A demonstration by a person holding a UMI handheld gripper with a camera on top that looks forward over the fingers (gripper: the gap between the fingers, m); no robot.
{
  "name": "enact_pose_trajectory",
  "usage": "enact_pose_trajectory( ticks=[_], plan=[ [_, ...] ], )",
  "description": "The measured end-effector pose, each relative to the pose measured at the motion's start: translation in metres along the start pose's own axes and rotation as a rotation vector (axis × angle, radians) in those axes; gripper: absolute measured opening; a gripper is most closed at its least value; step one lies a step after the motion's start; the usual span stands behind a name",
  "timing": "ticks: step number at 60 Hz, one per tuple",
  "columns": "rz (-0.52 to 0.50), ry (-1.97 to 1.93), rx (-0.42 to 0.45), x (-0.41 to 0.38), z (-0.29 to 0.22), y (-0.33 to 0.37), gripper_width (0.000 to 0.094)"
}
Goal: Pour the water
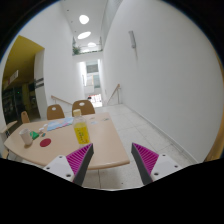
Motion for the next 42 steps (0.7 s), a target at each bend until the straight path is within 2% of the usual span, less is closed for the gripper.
enact_pose_trajectory(
  ticks=[9, 20, 26, 37, 41, 42],
  plan=[
    [-0.077, 0.057, -0.017, -0.015, -0.014, 0.006, 0.0833],
    [-0.184, 0.085, -0.023, -0.068, -0.014, -0.068, 0.0830],
    [-0.187, 0.122, -0.008, -0.094, -0.015, -0.128, 0.0831],
    [-0.134, 0.087, 0.034, -0.094, -0.024, -0.208, 0.0831],
    [-0.100, 0.082, 0.039, -0.084, -0.028, -0.215, 0.0782],
    [-0.093, 0.076, 0.034, -0.083, -0.027, -0.217, 0.0646]
  ],
)
Point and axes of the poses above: the point between the fingertips, and its own axes, seen from behind it with the camera up: x to the right, z down, y backward, against the way the camera looks, the point moved 6 cm from there along y, backward, against the way the camera looks, and after that the axes turned 11 degrees about -z, right-handed, at the moved point
